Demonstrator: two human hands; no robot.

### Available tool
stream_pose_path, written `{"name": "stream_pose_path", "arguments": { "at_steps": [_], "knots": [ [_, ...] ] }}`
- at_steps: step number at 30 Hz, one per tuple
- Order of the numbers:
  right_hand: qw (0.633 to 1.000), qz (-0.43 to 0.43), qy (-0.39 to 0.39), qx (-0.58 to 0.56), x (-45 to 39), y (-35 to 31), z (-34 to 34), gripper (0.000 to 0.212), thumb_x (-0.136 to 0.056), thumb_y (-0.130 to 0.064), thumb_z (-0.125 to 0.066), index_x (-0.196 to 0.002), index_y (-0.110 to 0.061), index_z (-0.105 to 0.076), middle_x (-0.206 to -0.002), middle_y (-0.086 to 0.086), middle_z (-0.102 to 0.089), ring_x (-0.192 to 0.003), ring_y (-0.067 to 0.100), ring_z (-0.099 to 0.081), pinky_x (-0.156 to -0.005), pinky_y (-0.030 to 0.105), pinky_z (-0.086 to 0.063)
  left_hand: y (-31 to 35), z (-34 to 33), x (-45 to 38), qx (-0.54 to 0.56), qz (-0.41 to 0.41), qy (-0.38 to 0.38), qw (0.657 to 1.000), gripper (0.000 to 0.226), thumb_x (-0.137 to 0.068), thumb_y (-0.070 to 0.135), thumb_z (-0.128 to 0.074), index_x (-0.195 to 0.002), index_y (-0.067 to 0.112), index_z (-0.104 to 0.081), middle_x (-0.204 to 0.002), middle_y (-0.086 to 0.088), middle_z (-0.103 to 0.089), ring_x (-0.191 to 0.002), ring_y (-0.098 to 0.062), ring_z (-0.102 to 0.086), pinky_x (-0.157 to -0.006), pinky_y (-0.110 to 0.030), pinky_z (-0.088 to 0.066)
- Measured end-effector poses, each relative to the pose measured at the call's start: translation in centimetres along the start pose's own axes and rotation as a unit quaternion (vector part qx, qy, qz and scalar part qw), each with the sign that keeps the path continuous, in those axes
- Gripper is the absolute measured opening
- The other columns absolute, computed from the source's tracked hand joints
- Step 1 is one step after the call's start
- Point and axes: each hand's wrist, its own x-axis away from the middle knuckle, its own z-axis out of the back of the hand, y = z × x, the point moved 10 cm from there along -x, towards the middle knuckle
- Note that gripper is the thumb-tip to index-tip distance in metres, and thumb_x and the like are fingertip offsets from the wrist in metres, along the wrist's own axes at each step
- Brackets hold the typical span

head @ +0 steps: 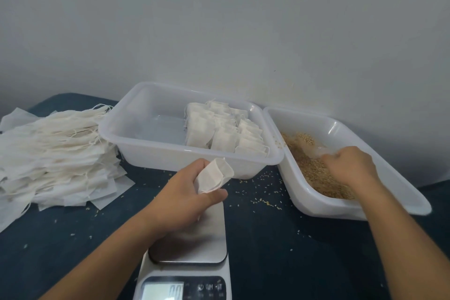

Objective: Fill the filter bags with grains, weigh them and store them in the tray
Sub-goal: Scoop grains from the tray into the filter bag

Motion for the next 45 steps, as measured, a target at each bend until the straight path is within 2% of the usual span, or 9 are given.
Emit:
{"name": "stream_pose_path", "arguments": {
  "at_steps": [5,14,16,19,23,26,30,34,45],
  "knots": [
    [0.999,0.032,-0.001,-0.012,1.3,-0.4,-0.7,0.051,-0.103,-0.049,-0.045,-0.075,-0.009,-0.06,-0.07,0.007,-0.063,-0.065,0.024,-0.058,-0.052,0.031,-0.034,-0.5,-0.1,-0.1,0.038,0.018,0.004,0.999,0.039,-0.068,0.056,-0.072,-0.105,0.046,-0.062,-0.092,0.009,-0.068,-0.068,0.001,-0.058,-0.06,-0.015,-0.049],
    [0.977,0.133,0.081,-0.143,5.5,-3.5,3.7,0.056,-0.104,-0.06,-0.035,-0.075,-0.015,-0.053,-0.069,0.001,-0.058,-0.06,0.025,-0.054,-0.054,0.035,-0.037,-1.3,0.8,-0.4,0.049,0.038,0.039,0.997,0.044,-0.071,0.055,-0.074,-0.111,0.04,-0.062,-0.079,0.019,-0.066,-0.066,-0.002,-0.058,-0.065,-0.026,-0.05],
    [0.962,0.172,0.053,-0.204,7.2,-4.8,4.6,0.05,-0.102,-0.063,-0.039,-0.083,-0.024,-0.063,-0.077,-0.006,-0.069,-0.061,0.021,-0.062,-0.058,0.037,-0.048,-1.5,1.2,-0.4,0.042,0.041,0.05,0.997,0.042,-0.073,0.053,-0.074,-0.111,0.041,-0.061,-0.081,0.022,-0.066,-0.067,0.001,-0.059,-0.068,-0.027,-0.049],
    [0.939,0.244,-0.012,-0.24,10.2,-7.2,6.0,0.04,-0.095,-0.066,-0.05,-0.083,-0.034,-0.069,-0.077,-0.013,-0.071,-0.048,0.008,-0.056,-0.054,0.032,-0.047,-1.6,1.6,-0.6,0.039,0.039,0.054,0.997,0.041,-0.074,0.053,-0.074,-0.111,0.043,-0.06,-0.08,0.025,-0.065,-0.068,0.003,-0.06,-0.066,-0.026,-0.049],
    [0.921,0.311,-0.112,-0.204,13.3,-9.5,6.9,0.028,-0.078,-0.065,-0.064,-0.082,-0.04,-0.076,-0.066,-0.009,-0.067,-0.051,0.004,-0.051,-0.056,0.023,-0.045,-1.2,1.8,-0.6,0.031,0.023,0.051,0.998,0.04,-0.074,0.054,-0.074,-0.11,0.043,-0.06,-0.086,0.024,-0.065,-0.072,0.006,-0.061,-0.062,-0.021,-0.048],
    [0.919,0.314,-0.164,-0.171,14.4,-10.1,7.3,0.031,-0.071,-0.066,-0.07,-0.092,-0.046,-0.079,-0.078,-0.005,-0.074,-0.07,0.02,-0.065,-0.067,0.028,-0.051,-0.7,1.8,-0.6,0.027,0.006,0.047,0.998,0.039,-0.076,0.051,-0.075,-0.111,0.041,-0.06,-0.089,0.024,-0.065,-0.076,0.007,-0.061,-0.059,-0.016,-0.047],
    [0.918,0.341,-0.157,-0.129,14.8,-11.1,8.8,0.028,-0.067,-0.068,-0.071,-0.09,-0.052,-0.077,-0.068,-0.008,-0.07,-0.054,0.008,-0.056,-0.054,0.016,-0.045,-0.4,1.8,-0.6,0.018,-0.009,0.047,0.999,0.031,-0.087,0.04,-0.078,-0.111,0.037,-0.06,-0.094,0.024,-0.066,-0.082,0.007,-0.061,-0.062,-0.01,-0.047],
    [0.915,0.353,-0.164,-0.107,15.2,-12.1,9.4,0.022,-0.066,-0.067,-0.071,-0.085,-0.058,-0.075,-0.065,-0.017,-0.07,-0.057,0.0,-0.06,-0.061,0.008,-0.045,-0.2,1.8,-0.5,-0.003,-0.015,0.047,0.999,0.027,-0.088,0.035,-0.079,-0.105,0.034,-0.059,-0.091,0.025,-0.064,-0.078,0.007,-0.059,-0.06,-0.013,-0.047],
    [0.904,0.388,-0.171,-0.049,16.1,-14.5,10.3,0.033,-0.062,-0.072,-0.071,-0.083,-0.048,-0.08,-0.067,-0.016,-0.071,-0.064,0.008,-0.064,-0.061,0.017,-0.047,0.2,1.2,-0.3,-0.066,-0.029,0.027,0.997,0.028,-0.084,0.039,-0.081,-0.099,0.032,-0.059,-0.094,0.018,-0.066,-0.085,0.0,-0.061,-0.07,-0.015,-0.046]
  ]
}}
